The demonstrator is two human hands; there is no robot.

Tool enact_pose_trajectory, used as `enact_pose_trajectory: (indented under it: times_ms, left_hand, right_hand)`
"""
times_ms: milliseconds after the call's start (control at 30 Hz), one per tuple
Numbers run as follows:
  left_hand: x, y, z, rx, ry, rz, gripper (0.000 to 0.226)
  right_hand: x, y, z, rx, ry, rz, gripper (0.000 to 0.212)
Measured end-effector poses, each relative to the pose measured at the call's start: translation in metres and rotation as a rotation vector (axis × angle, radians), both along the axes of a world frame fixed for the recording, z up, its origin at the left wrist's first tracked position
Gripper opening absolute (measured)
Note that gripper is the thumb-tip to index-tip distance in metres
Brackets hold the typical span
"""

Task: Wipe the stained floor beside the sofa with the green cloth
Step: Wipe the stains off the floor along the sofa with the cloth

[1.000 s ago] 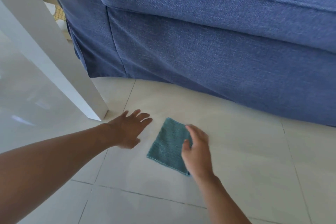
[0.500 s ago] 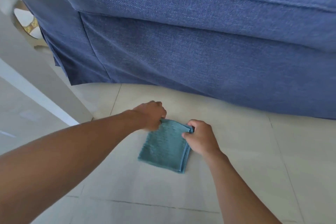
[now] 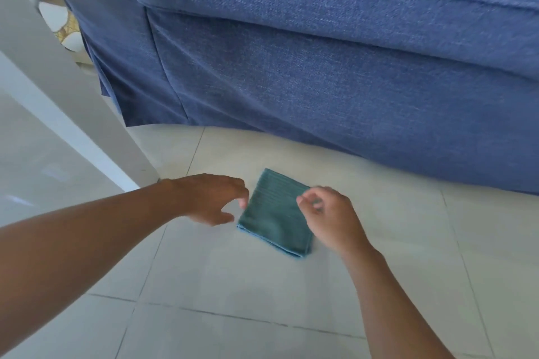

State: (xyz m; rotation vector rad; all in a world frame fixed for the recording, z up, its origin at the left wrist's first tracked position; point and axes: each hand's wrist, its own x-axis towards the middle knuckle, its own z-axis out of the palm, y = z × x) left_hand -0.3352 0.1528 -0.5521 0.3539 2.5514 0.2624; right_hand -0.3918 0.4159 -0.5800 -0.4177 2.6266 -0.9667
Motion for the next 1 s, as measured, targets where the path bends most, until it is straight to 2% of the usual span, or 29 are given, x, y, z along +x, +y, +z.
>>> enact_pose_trajectory:
  times_ms: [33, 133, 200, 267, 400, 500, 600, 700, 800, 900, 1000]
  left_hand:
    - [0.007, -0.008, -0.003, -0.032, -0.008, 0.027, 0.049]
    - [0.031, -0.030, -0.010, -0.148, -0.068, 0.113, 0.094]
    - [0.050, -0.040, -0.012, -0.213, -0.102, 0.132, 0.118]
    - [0.072, -0.047, -0.015, -0.223, -0.103, 0.166, 0.130]
    - [0.098, -0.060, -0.015, -0.136, -0.027, 0.291, 0.130]
    - [0.093, -0.061, -0.014, -0.213, -0.048, 0.239, 0.130]
    - [0.081, -0.053, -0.017, -0.303, -0.073, 0.215, 0.130]
    - [0.073, -0.044, -0.019, -0.304, -0.056, 0.210, 0.119]
    - [0.066, -0.040, -0.016, -0.305, -0.033, 0.158, 0.115]
    - [0.063, -0.035, -0.016, -0.301, 0.002, 0.113, 0.113]
    - [0.066, -0.026, -0.017, -0.293, 0.032, 0.059, 0.107]
  right_hand:
    - [0.001, -0.010, -0.007, 0.075, 0.081, 0.043, 0.033]
    - [0.009, -0.048, -0.036, 0.379, 0.093, 0.247, 0.071]
    - [0.023, -0.073, -0.053, 0.475, 0.136, 0.302, 0.077]
    - [0.048, -0.101, -0.061, 0.431, 0.207, 0.384, 0.074]
    - [0.106, -0.129, -0.060, 0.304, 0.291, 0.583, 0.071]
    - [0.116, -0.090, -0.064, 0.307, 0.331, 0.532, 0.070]
    - [0.077, -0.018, -0.072, 0.435, 0.343, 0.257, 0.071]
    - [0.033, 0.072, -0.075, 0.590, 0.227, -0.140, 0.070]
    - [0.027, 0.114, -0.072, 0.663, 0.141, -0.331, 0.070]
    - [0.038, 0.079, -0.069, 0.673, 0.155, -0.294, 0.071]
    - [0.056, 0.018, -0.065, 0.601, 0.203, -0.086, 0.074]
